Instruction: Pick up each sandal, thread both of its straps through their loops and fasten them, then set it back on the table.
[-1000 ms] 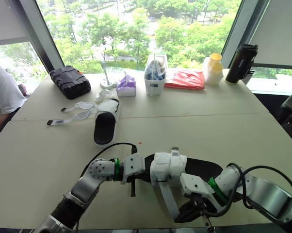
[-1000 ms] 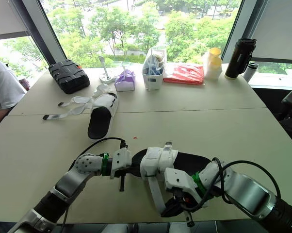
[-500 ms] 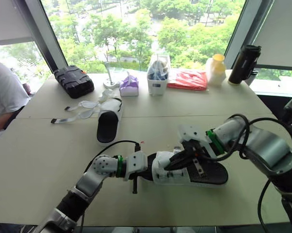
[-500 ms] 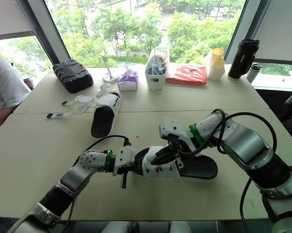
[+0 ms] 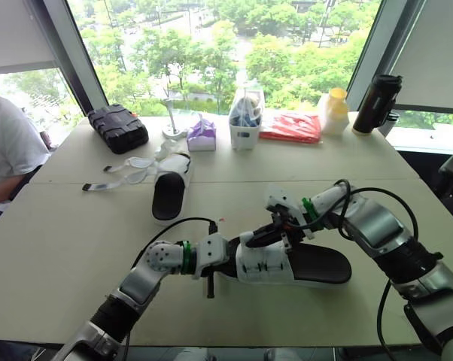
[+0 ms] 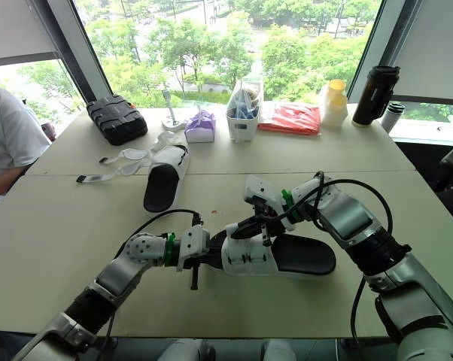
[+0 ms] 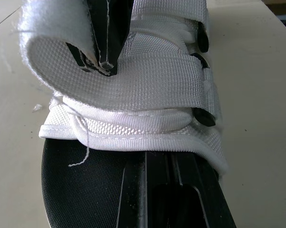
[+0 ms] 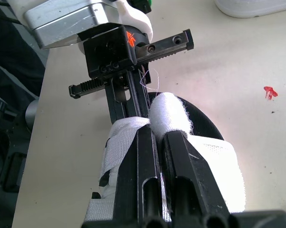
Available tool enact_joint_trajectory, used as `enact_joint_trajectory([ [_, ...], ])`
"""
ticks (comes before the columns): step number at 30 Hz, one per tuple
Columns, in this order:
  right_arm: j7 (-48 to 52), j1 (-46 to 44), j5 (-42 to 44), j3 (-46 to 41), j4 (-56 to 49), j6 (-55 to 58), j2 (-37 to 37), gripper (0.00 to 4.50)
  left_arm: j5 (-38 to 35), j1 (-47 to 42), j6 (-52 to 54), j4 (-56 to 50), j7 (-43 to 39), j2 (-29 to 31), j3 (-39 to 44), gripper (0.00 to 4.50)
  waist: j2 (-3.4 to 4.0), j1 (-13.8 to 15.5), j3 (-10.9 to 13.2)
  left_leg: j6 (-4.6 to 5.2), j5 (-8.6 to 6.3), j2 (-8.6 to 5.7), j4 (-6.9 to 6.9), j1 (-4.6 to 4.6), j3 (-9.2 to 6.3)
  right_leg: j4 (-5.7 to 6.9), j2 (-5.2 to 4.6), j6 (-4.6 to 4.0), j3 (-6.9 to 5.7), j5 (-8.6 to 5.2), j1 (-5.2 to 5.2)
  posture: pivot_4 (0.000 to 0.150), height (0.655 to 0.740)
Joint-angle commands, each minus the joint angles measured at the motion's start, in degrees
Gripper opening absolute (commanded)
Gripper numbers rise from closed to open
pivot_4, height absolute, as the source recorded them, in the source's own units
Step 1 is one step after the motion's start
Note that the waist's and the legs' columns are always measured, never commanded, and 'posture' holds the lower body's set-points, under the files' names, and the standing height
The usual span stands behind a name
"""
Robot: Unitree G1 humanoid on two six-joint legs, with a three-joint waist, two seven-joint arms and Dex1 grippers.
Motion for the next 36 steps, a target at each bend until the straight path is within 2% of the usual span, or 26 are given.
enact_joint_trajectory([
  [1, -2.9, -1.7, -5.8, -0.3, 2.7, -1.9, -0.6, 0.32, 8.3, 4.3, 4.7, 10.1, 0.3, 2.1, -5.5, 0.0, 0.0, -0.1, 0.0, -0.09, -0.05, 0.01, 0.0, 0.01, 0.0, -0.01, 0.01, 0.0, 0.0, -0.01, 0.01, 0.15, 0.74],
  [3, -3.4, -1.3, -6.5, -0.1, 2.9, -2.1, -0.3, 0.92, 8.2, 4.3, 4.7, 10.0, 0.4, 2.2, -5.4, 0.0, 0.0, 0.0, 0.0, -0.06, -0.03, 0.01, 0.0, 0.03, 0.0, 0.0, 0.01, 0.0, 0.0, -0.01, 0.02, 0.15, 0.74],
  [6, -4.4, -1.3, -6.9, -0.8, 3.2, -1.5, 0.9, 2.29, 8.2, 4.3, 4.7, 9.9, 0.4, 2.3, -5.3, 0.0, 0.02, 0.0, -0.1, 0.03, 0.02, 0.01, 0.0, 0.04, 0.0, 0.0, 0.02, 0.01, 0.0, 0.0, 0.02, 0.15, 0.74],
  [8, -6.7, -1.9, -8.1, -1.4, 4.8, -1.1, 2.4, 3.36, 8.2, 4.3, 4.8, 9.8, 0.3, 2.4, -5.2, 0.0, 0.02, 0.0, -0.1, 0.03, 0.02, 0.01, -0.03, 0.03, -0.01, -0.01, 0.02, 0.02, 0.0, 0.01, 0.0, 0.15, 0.74],
  [10, -9.2, -2.8, -9.6, -1.7, 7.1, -0.4, 4.0, 4.24, 8.2, 4.3, 4.8, 9.8, 0.3, 2.4, -5.1, 0.0, 0.01, 0.1, -0.1, 0.04, 0.03, 0.01, -0.04, 0.02, -0.01, 0.0, 0.02, 0.02, 0.0, 0.03, -0.01, 0.15, 0.74],
  [11, -10.3, -3.3, -10.4, -1.9, 8.3, -0.1, 4.8, 4.47, 8.2, 4.3, 4.8, 9.8, 0.2, 2.4, -5.1, 0.0, 0.0, 0.0, -0.1, 0.04, 0.03, 0.01, -0.04, 0.02, -0.01, 0.0, 0.02, 0.02, 0.0, 0.03, -0.01, 0.15, 0.74],
  [14, -12.0, -4.9, -10.4, -3.0, 11.1, 2.7, 7.2, 4.47, 8.2, 4.3, 4.8, 9.8, 0.3, 2.5, -5.0, 0.0, 0.01, 0.1, -0.1, 0.03, 0.03, 0.01, -0.04, 0.01, -0.02, 0.0, 0.03, -0.01, 0.01, 0.02, -0.02, 0.15, 0.74],
  [25, -8.6, -10.2, -1.9, -7.8, 17.7, 22.3, 12.3, 4.47, 8.5, 3.9, 4.4, 9.6, 0.1, 3.0, -4.9, 0.0, 0.04, -0.2, -0.1, 0.03, 0.03, 0.01, -0.08, 0.0, -0.02, 0.0, 0.03, -0.05, 0.02, 0.02, -0.05, 0.15, 0.74],
  [36, -8.1, -10.8, 1.2, -7.2, 18.8, 26.9, 14.1, 4.47, 8.2, 4.2, 4.3, 9.6, 0.4, 3.0, -4.6, 0.0, 0.08, -0.8, -0.1, 0.03, 0.03, -0.02, -0.08, -0.03, -0.03, 0.0, 0.02, -0.03, 0.02, 0.03, -0.07, 0.15, 0.74],
])
